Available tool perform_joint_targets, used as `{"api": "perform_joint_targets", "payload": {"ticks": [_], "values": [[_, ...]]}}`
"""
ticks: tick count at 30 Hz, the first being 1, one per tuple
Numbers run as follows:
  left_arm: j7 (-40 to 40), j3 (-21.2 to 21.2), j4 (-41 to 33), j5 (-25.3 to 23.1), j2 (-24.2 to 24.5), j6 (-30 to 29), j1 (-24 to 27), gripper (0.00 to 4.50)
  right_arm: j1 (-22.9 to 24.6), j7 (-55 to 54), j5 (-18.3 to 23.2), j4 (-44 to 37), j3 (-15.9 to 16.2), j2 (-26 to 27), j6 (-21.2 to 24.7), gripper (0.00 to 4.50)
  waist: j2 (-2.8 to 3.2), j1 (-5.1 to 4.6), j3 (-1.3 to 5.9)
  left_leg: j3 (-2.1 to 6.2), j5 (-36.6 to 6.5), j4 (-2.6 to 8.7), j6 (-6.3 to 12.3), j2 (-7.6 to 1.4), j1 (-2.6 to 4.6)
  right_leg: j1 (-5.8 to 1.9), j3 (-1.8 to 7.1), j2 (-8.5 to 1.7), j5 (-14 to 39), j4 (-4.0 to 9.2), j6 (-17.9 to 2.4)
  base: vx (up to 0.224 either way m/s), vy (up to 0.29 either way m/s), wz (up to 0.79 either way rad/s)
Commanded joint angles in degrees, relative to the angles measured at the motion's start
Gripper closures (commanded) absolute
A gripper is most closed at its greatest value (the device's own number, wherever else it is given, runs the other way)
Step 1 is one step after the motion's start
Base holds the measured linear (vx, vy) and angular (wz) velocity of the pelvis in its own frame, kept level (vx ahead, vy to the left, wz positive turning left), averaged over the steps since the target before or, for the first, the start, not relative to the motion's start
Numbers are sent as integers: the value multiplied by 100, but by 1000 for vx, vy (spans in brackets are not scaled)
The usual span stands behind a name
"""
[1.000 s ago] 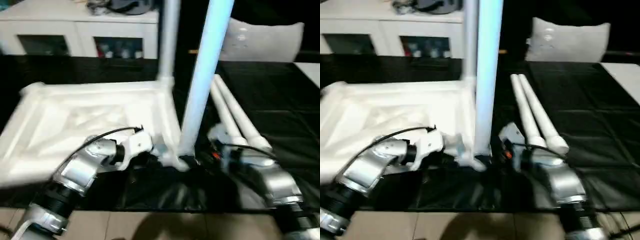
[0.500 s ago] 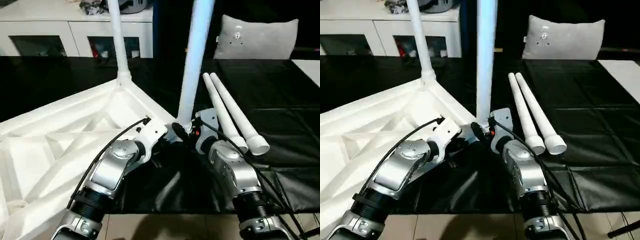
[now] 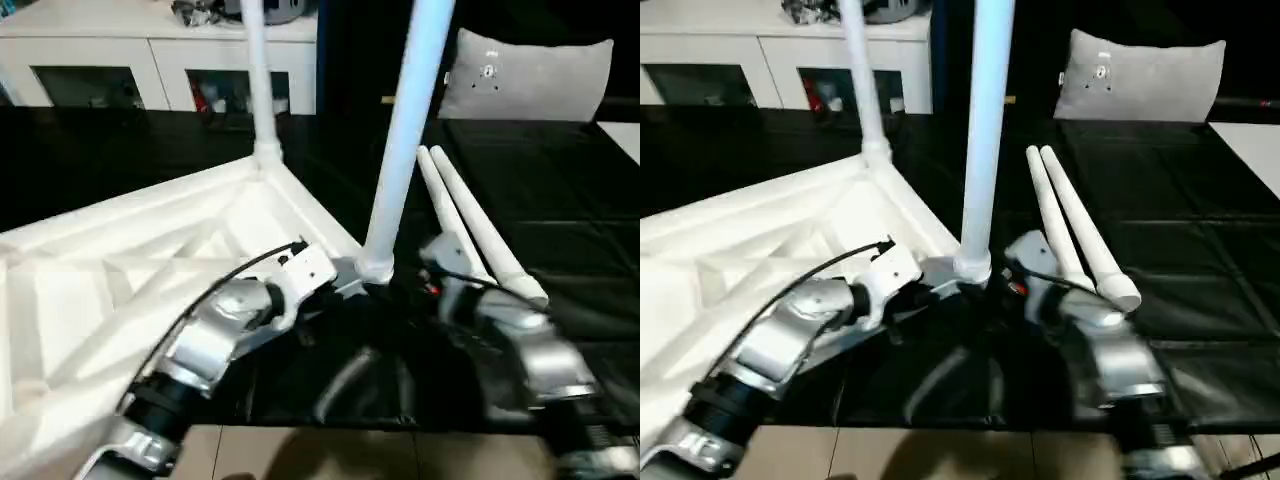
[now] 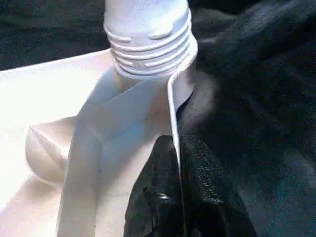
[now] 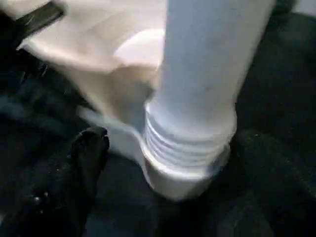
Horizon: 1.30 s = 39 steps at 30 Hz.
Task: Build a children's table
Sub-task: Rotate leg to tighten
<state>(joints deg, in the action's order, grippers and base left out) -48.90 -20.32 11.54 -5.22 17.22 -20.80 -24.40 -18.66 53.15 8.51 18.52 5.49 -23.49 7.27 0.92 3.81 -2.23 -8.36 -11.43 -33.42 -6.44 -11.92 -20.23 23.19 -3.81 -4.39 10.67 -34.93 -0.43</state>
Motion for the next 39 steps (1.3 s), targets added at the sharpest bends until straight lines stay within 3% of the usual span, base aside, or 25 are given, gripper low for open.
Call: {"api": "perform_joint_targets", "payload": {"ticks": [1,9,10,19,24,25,33,37,39], "values": [[-571,-283,-49,30,189,421,-4,450,-42,514,132,-115,66,-206,-6,5,-51,8,298,-93,-921,351,520,-39,-71,-351,218,-264,1208,459,-1104,0,0,0],[-1783,-597,-175,267,825,1028,44,450,-120,1483,149,-197,382,-641,-171,5,-54,48,308,-95,-843,349,571,-74,-43,-334,222,-271,1025,409,-1301,0,0,0],[-1926,-634,-158,276,903,1117,22,450,-123,1610,200,-222,430,-660,-158,5,-75,50,308,-99,-833,346,574,-75,-48,-340,224,-272,1011,406,-1306,0,0,0],[-2420,-707,16,384,1067,1484,-152,450,-89,2084,391,-358,645,-610,57,81,-63,114,312,-96,-854,358,464,-79,-37,-343,230,-276,1075,391,-1264,0,0,0],[-2493,-746,11,396,1077,1507,-152,450,-93,2167,478,-395,657,-578,144,124,-66,115,317,-97,-806,353,456,-76,-35,-346,229,-275,1048,387,-1259,0,0,0],[-2503,-750,27,394,1073,1520,-157,450,-96,2187,490,-397,669,-581,168,127,-36,118,320,-93,-798,350,456,-74,-35,-349,229,-276,1018,383,-1271,0,0,0],[-2408,-676,99,420,1039,1470,-138,450,-8,2323,628,-507,689,-537,409,180,-61,121,316,-100,-794,348,446,-73,-37,-352,227,-272,1014,385,-1282,0,0,0],[-1842,-427,65,491,764,1124,-74,450,160,2048,790,-755,656,-309,667,180,-61,127,310,-100,-830,355,403,-70,-34,-350,229,-272,1075,397,-1253,0,0,0],[-1353,-265,54,481,507,851,-44,450,222,1420,714,-809,622,48,823,180,-48,115,285,-95,-984,375,316,-70,-27,-335,227,-285,1450,438,-1158,0,0,0]]}}
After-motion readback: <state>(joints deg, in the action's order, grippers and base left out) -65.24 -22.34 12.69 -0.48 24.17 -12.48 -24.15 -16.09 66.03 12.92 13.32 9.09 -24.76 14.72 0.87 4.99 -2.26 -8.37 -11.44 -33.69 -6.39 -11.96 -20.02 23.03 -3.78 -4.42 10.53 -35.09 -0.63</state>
